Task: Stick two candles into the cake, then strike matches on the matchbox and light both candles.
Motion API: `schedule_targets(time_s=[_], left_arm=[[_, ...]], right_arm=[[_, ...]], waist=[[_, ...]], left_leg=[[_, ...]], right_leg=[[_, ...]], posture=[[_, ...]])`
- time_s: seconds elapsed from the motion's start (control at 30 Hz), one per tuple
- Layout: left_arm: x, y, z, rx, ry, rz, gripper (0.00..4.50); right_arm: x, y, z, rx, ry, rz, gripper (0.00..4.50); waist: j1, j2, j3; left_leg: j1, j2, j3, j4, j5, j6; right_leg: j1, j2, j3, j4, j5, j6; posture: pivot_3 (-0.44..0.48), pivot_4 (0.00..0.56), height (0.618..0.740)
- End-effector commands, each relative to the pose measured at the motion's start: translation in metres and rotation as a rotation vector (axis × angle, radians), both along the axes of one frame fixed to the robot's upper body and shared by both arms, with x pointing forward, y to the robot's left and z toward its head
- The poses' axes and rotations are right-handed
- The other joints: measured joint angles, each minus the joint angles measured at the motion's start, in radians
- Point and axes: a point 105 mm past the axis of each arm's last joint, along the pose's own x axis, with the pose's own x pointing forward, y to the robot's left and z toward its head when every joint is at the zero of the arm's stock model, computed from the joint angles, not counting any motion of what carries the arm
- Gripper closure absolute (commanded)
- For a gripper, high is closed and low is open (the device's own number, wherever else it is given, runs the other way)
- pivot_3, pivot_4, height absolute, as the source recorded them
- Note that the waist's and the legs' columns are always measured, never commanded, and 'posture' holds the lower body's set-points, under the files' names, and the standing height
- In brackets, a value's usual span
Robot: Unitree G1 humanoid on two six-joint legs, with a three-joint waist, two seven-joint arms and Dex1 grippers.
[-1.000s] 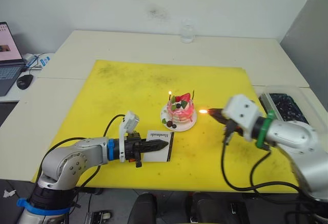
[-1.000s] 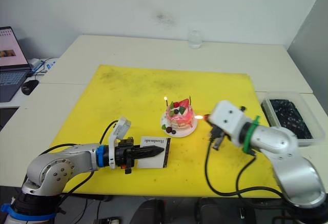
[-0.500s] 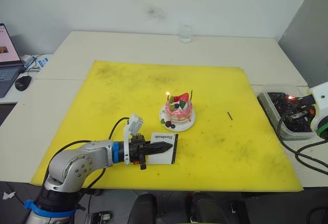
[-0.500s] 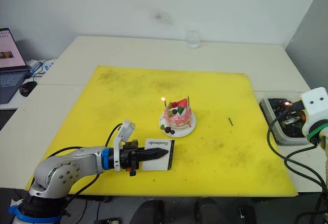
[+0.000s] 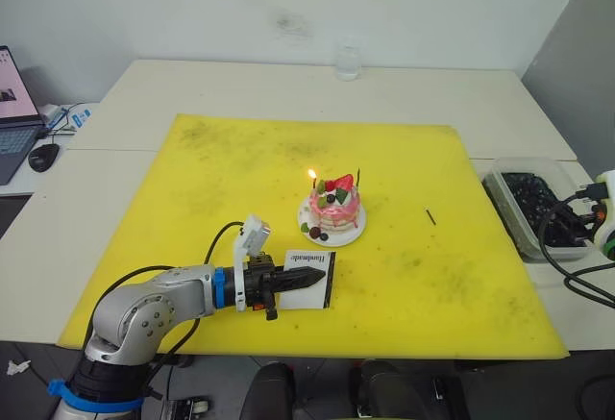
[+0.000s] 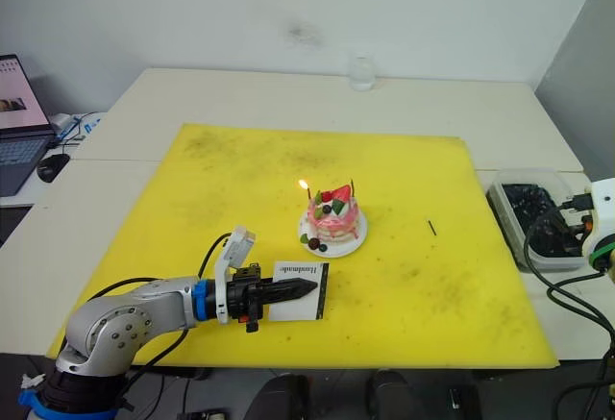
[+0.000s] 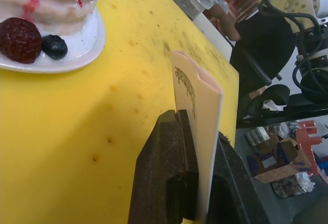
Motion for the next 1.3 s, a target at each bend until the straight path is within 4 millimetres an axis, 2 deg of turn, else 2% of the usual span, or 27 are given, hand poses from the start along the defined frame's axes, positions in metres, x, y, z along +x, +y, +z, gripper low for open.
schedule_targets(time_s=[0.03,0.13,0.2,0.27,0.37,0.5,0.67,0.93,1.07,1.3], left_arm=[[0.0,0.001,0.008,-0.008,-0.046,0.001,4.5],[0.0,0.002,0.008,-0.006,-0.046,0.002,4.5],[-0.001,0.003,0.008,-0.004,-0.047,0.0,4.5],[0.0,0.003,0.009,-0.002,-0.049,0.0,4.5],[0.0,0.003,0.011,-0.002,-0.054,0.003,4.5],[0.0,0.003,0.012,0.0,-0.058,0.004,4.5],[0.0,0.004,0.013,0.006,-0.064,0.007,4.5],[0.0,0.006,0.013,0.012,-0.063,0.012,4.5],[0.0,0.005,0.012,0.012,-0.061,0.012,4.5],[0.001,0.005,0.01,0.013,-0.059,0.011,4.5]], right_arm=[[-0.007,0.041,0.034,-0.024,-0.12,0.204,0.05],[-0.016,0.087,0.035,0.035,-0.128,0.409,0.05],[-0.021,0.12,0.02,0.089,-0.101,0.532,0.05],[-0.023,0.137,0.012,0.12,-0.101,0.584,0.05],[-0.014,0.153,-0.006,0.144,-0.121,0.594,0.05],[0.005,0.162,-0.025,0.151,-0.146,0.563,0.05],[0.025,0.158,-0.05,0.208,-0.116,0.486,0.05],[0.03,0.156,-0.076,0.231,-0.043,0.425,0.05],[0.03,0.16,-0.08,0.237,-0.015,0.422,0.93],[0.03,0.166,-0.085,0.25,0.034,0.407,3.4]], waist=[[0.0,0.0,0.0],[-0.003,0.001,0.0],[-0.003,0.0,0.0],[-0.002,0.0,0.0],[-0.003,0.0,0.0],[-0.003,0.0,0.0],[-0.001,0.0,0.0],[-0.001,0.001,0.0],[-0.001,0.001,0.0],[-0.001,0.001,0.0]], left_leg=[[0.0,0.0,0.0,0.0,0.0,0.0],[0.0,0.001,0.0,0.0,0.0,0.0],[0.001,0.001,-0.001,0.0,0.0,0.0],[0.001,0.001,-0.002,0.0,0.0,0.0],[0.001,0.001,-0.001,0.0,0.0,0.0],[0.0,0.0,0.0,0.001,0.0,0.0],[0.0,0.0,0.0,0.0,0.0,0.0],[0.0,0.001,0.0,0.0,0.0,0.0],[0.001,0.001,0.0,0.0,0.0,0.0],[0.001,0.001,0.0,0.0,0.0,0.0]], right_leg=[[0.0,0.0,0.0,0.0,0.0,0.0],[0.0,0.0,0.0,0.0,0.0,0.0],[0.0,0.0,0.0,0.0,0.0,0.0],[0.001,0.0,-0.002,0.0,0.0,0.0],[0.001,-0.001,0.0,0.0,0.0,0.0],[0.0,-0.001,0.001,0.0,0.001,0.001],[0.0,-0.001,0.0,0.0,0.001,0.001],[0.0,-0.001,0.0,0.0,0.0,0.001],[0.001,-0.001,0.0,0.0,0.001,0.001],[0.001,-0.001,0.0,0.0,0.001,0.001]], posture=[[0.0,0.15,0.74],[0.0,0.15,0.74],[0.0,0.15,0.74],[0.0,0.15,0.74],[0.0,0.15,0.74],[0.0,0.15,0.74],[0.0,0.15,0.74],[0.0,0.15,0.74],[0.0,0.15,0.74],[0.0,0.15,0.74]])
